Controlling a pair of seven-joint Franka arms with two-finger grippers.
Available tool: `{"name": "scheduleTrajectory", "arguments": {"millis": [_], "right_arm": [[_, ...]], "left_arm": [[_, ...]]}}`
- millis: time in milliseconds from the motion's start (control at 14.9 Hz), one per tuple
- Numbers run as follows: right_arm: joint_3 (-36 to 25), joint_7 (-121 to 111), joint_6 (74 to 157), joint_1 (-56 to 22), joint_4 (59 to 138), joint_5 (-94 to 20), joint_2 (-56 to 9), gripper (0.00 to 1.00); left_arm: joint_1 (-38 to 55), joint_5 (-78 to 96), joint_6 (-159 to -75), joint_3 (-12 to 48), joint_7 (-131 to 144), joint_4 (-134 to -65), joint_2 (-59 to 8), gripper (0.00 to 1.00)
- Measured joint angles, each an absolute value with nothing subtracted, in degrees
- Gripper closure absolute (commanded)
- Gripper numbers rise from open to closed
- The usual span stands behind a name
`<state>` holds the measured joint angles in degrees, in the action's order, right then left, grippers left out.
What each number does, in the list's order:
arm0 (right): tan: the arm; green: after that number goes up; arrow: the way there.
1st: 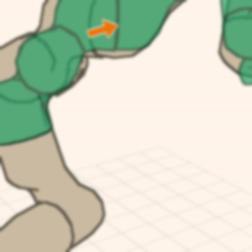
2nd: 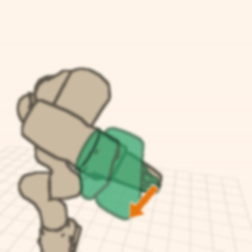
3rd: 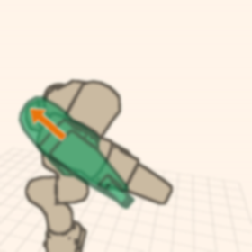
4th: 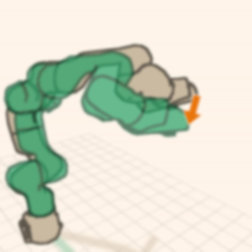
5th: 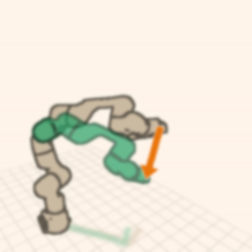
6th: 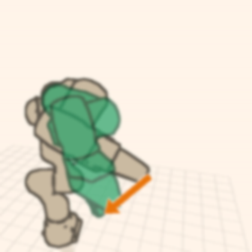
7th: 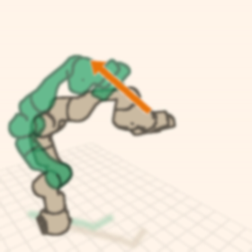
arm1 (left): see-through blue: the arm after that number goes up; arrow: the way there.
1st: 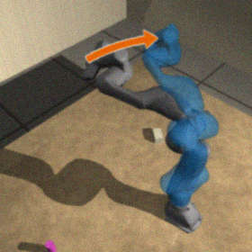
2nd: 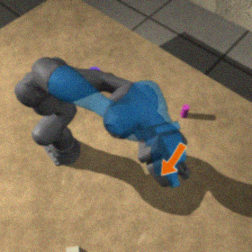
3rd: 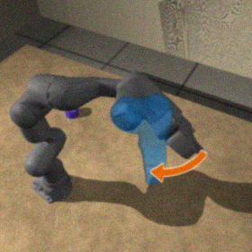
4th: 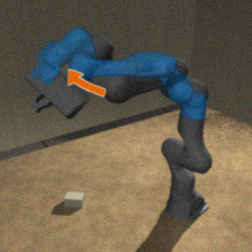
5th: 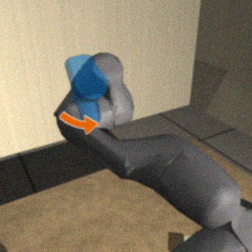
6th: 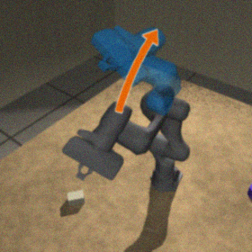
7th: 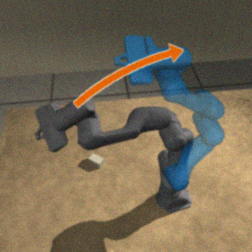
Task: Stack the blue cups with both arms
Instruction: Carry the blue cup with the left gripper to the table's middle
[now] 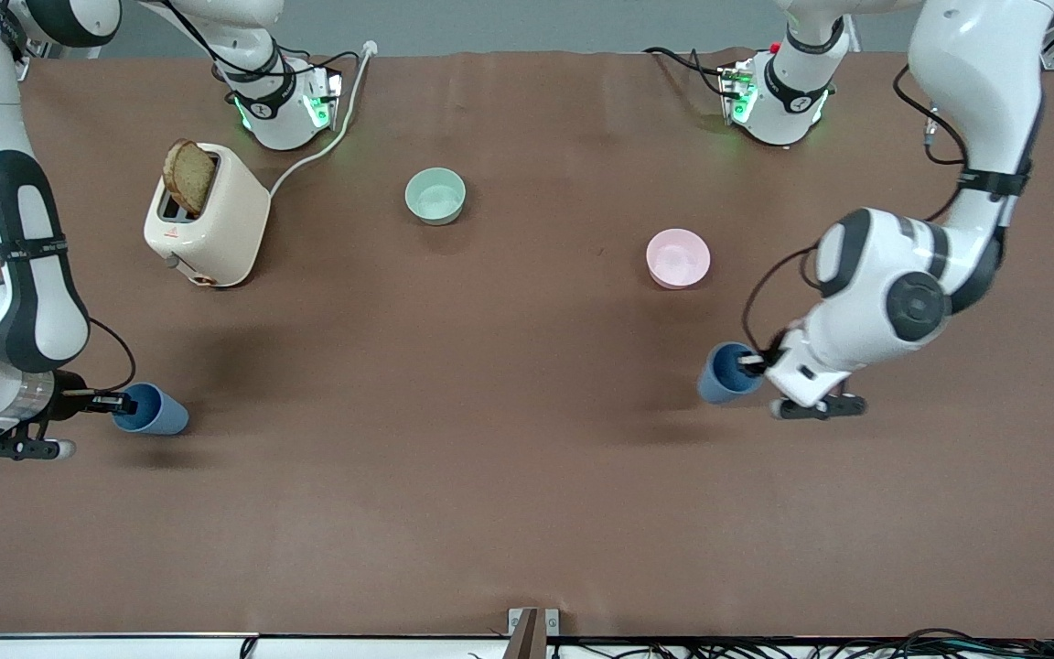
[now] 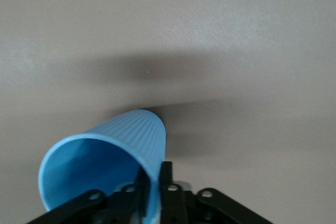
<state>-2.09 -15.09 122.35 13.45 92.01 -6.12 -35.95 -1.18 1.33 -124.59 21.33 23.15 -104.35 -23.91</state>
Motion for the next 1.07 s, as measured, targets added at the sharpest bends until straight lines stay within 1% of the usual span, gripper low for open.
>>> {"name": "scheduleTrajectory", "arguments": {"millis": [134, 269, 403, 604, 739, 806, 873, 940, 1007, 1075], "right_arm": [[-2.03, -15.09, 122.40, 13.30, 91.62, -6.12, -35.20, 0.98], [-1.97, -15.09, 120.80, 13.04, 90.68, -6.14, -33.30, 0.97], [-1.93, -15.08, 117.44, 12.68, 89.69, -6.16, -30.26, 0.97], [-1.87, -13.83, 115.34, 11.48, 89.31, -6.16, -25.46, 0.97], [-1.90, -12.22, 111.68, 10.33, 88.98, -6.07, -21.91, 0.97], [-1.89, -11.63, 109.02, 9.75, 88.83, -5.62, -19.49, 0.97], [-1.90, -11.02, 106.18, 9.25, 88.74, -4.93, -16.73, 0.97], [-1.89, -9.81, 103.02, 8.84, 88.72, -4.15, -13.91, 0.96], [-1.89, -8.24, 99.50, 8.55, 88.73, -3.63, -11.01, 0.96], [-1.88, -7.00, 96.34, 8.42, 88.77, -3.32, -8.36, 0.96]], "left_arm": [[1.64, 1.33, -124.61, 24.92, 32.10, -104.13, -24.09, 0.98], [7.28, 1.33, -124.70, 25.44, 40.99, -102.77, -24.95, 0.98], [12.46, 1.23, -124.75, 25.41, 48.45, -100.45, -26.93, 0.98], [18.89, -2.19, -124.96, 25.35, 58.50, -96.54, -31.85, 0.97], [21.88, -4.82, -125.58, 25.31, 64.18, -93.44, -35.88, 0.93], [23.14, -5.80, -125.98, 25.29, 66.44, -91.75, -37.86, 0.90], [24.07, -6.51, -126.13, 25.27, 67.95, -90.35, -39.50, 0.82], [24.58, -7.02, -126.32, 25.26, 68.67, -89.38, -40.65, 0.64], [24.70, -7.28, -126.58, 25.26, 68.84, -88.77, -41.36, 0.30], [24.64, -7.52, -126.71, 25.19, 68.84, -88.42, -41.68, 0.00]]}}
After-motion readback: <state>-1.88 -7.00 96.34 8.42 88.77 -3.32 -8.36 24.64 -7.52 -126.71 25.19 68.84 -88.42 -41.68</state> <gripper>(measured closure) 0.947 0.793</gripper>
